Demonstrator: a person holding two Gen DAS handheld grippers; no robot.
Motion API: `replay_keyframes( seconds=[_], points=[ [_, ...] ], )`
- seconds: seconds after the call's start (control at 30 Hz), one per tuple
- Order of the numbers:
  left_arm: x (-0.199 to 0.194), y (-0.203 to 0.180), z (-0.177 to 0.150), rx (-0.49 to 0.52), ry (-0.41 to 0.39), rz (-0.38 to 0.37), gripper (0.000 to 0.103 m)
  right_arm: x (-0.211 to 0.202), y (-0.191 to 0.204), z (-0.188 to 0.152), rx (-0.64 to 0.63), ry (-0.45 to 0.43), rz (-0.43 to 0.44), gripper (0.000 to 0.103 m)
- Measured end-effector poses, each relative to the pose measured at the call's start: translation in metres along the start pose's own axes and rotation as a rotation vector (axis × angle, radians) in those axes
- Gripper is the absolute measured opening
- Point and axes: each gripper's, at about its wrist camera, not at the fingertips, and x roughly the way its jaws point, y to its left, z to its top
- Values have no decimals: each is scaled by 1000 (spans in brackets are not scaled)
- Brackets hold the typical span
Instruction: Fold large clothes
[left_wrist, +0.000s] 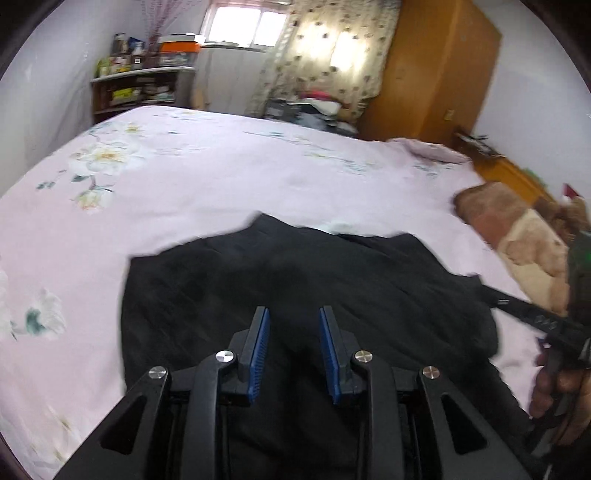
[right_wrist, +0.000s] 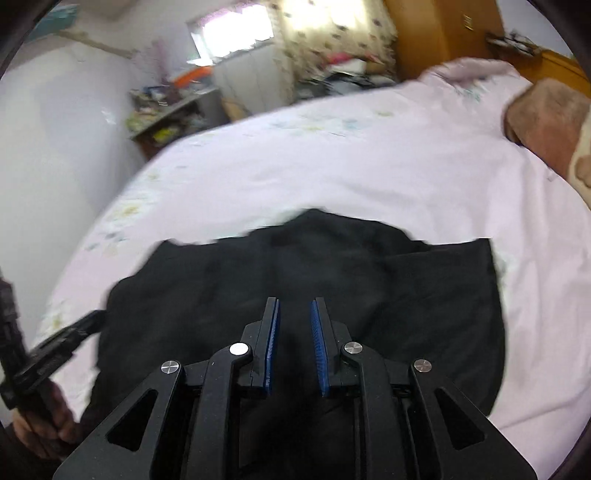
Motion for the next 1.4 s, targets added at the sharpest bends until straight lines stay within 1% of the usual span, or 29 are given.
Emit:
replay_keyframes(
  seconds=[0.03, 0.1, 0.13, 0.17, 0.23, 0.33, 0.43, 0.47, 0.53, 0.57, 0.6, 0.63, 0.67, 0.7, 0.73, 0.77, 0.8, 0.9, 1.0, 1.13, 1.17, 1.23, 1.27, 1.3, 1.4],
  points=[
    [1, -6, -8, 10, 19, -13, 29, 0, 12, -8, -28, 10, 19, 18],
    [11, -15, -28, 38, 68, -20, 29, 14, 32, -29, -76, 67, 45, 18],
    [19, -15, -37, 42, 99, -10, 29, 23, 35, -38, -81, 98, 45, 18],
    [29, -14, -46, 37, 130, -2, 31, 35, 31, -50, -79, 148, 30, 18],
    [45, -7, -62, 47, 146, 8, 32, 56, 27, -64, -81, 201, 4, 16],
    [51, -2, -68, 22, 146, -7, 32, 70, 15, -72, -38, 207, 28, 12],
    [56, -2, -64, 29, 154, -2, 32, 76, 18, -74, -81, 202, 12, 10],
    [53, -3, -62, 33, 157, 2, 32, 76, 17, -74, -75, 204, 15, 10],
    [39, -9, -56, 34, 167, 12, 32, 67, 20, -69, -57, 209, 16, 10],
    [26, -13, -53, 30, 156, 0, 31, 54, 23, -66, -59, 197, 4, 10],
    [16, -16, -54, 27, 134, -23, 31, 43, 28, -66, -68, 177, -1, 13],
    [6, -19, -56, 32, 110, -44, 31, 26, 34, -68, -82, 139, 6, 13],
    [2, -22, -61, 46, 102, -52, 31, 20, 37, -70, -87, 129, 14, 13],
    [4, -24, -66, 56, 111, -50, 31, 20, 40, -75, -86, 138, 17, 13],
    [14, -23, -74, 53, 146, -43, 31, 26, 41, -81, -83, 159, 10, 13],
    [24, -20, -82, 40, 181, -37, 31, 36, 40, -88, -84, 185, -3, 13],
    [32, -15, -91, 32, 196, -38, 31, 47, 37, -97, -86, 215, -15, 13],
    [38, -13, -97, 39, 183, -33, 31, 59, 28, -105, -58, 212, 17, 13],
    [39, -16, -99, 59, 179, -14, 31, 60, 25, -105, -59, 211, 20, 13],
    [41, -21, -93, 48, 184, -13, 31, 54, 19, -109, -50, 210, 28, 13],
    [42, -21, -87, 45, 192, -13, 31, 53, 20, -108, -46, 217, 26, 13],
    [36, -22, -77, 37, 216, -11, 31, 44, 16, -97, -48, 226, 5, 13],
    [29, -24, -73, 34, 220, -4, 31, 31, 19, -94, -57, 215, -17, 13],
    [25, -27, -68, 33, 217, 2, 31, 21, 22, -93, -66, 202, -30, 13],
    [-1, -34, -70, 39, 198, 22, 31, -17, 30, -99, -77, 164, -38, 15]
  ],
)
